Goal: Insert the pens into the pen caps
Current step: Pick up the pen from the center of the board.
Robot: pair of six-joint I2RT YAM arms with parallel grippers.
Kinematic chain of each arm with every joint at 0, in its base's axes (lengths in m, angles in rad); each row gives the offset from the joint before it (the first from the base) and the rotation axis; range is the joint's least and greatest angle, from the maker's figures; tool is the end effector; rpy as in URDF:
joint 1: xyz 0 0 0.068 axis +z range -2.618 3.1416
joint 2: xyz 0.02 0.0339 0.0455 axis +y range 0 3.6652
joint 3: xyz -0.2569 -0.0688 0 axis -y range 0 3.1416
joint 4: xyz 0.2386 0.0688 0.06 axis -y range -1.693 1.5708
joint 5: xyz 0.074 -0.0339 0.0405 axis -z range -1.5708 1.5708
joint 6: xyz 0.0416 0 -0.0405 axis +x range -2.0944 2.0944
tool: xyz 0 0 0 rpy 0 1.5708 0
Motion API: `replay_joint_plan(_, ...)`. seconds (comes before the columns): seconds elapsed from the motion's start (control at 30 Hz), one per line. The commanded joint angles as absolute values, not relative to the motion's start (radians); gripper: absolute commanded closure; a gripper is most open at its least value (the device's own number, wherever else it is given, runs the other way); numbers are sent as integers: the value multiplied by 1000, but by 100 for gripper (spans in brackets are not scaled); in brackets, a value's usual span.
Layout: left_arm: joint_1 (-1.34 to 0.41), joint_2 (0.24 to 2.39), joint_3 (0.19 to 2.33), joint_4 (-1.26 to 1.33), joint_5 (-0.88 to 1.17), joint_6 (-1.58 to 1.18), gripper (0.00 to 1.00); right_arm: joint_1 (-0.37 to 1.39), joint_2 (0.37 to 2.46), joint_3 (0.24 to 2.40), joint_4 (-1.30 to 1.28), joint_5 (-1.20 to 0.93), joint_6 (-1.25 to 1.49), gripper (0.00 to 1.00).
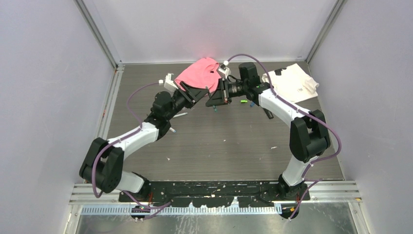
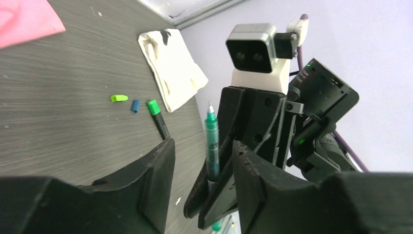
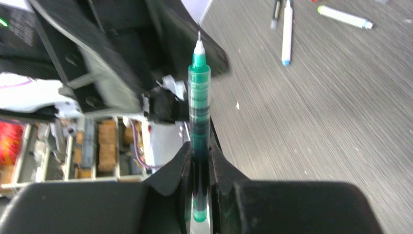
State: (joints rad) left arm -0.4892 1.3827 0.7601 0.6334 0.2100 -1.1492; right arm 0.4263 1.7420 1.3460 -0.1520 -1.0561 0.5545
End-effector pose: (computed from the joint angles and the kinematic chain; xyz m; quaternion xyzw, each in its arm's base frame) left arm 0.2744 -0.1559 0.2767 -0.1561 0.6858 -0.5669 0.4289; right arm 0.3380 0.1933 0.2807 -0.1978 0.7675 0.5867 0.1660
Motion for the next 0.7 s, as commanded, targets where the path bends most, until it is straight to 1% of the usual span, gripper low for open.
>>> replay_joint_plan(0.0, -452, 1206, 753, 502, 186, -981, 44, 428, 1743, 1450, -397, -1082, 280, 99)
replay_joint_plan(0.03, -441, 1175, 748, 465, 188, -922, 41, 428, 1743, 1458, -464, -1077, 204, 99)
replay_joint_plan(0.13, -419, 1092, 748, 323, 203, -784, 30, 422, 1734, 1463, -552, -1044, 93, 99)
replay_joint_plan(0.2, -400, 1060, 756, 231, 241, -664, 25, 416, 1735, 1466, -609, -1036, 18, 99)
replay_joint_plan(0.3, -363, 1068, 810, 49, 290, -459, 25, 404, 1735, 1465, -653, -1032, -49, 99)
replay_joint_plan(0.43, -340, 1155, 905, -153, 297, -225, 26, 388, 1736, 1466, -688, -1026, -99, 99)
replay_joint_plan(0.57, -326, 1308, 1014, -297, 203, -63, 27, 365, 1737, 1463, -689, -1035, -103, 99)
replay_joint_plan(0.67, -309, 1455, 1149, -421, 160, -7, 31, 351, 1735, 1457, -687, -1039, -103, 99)
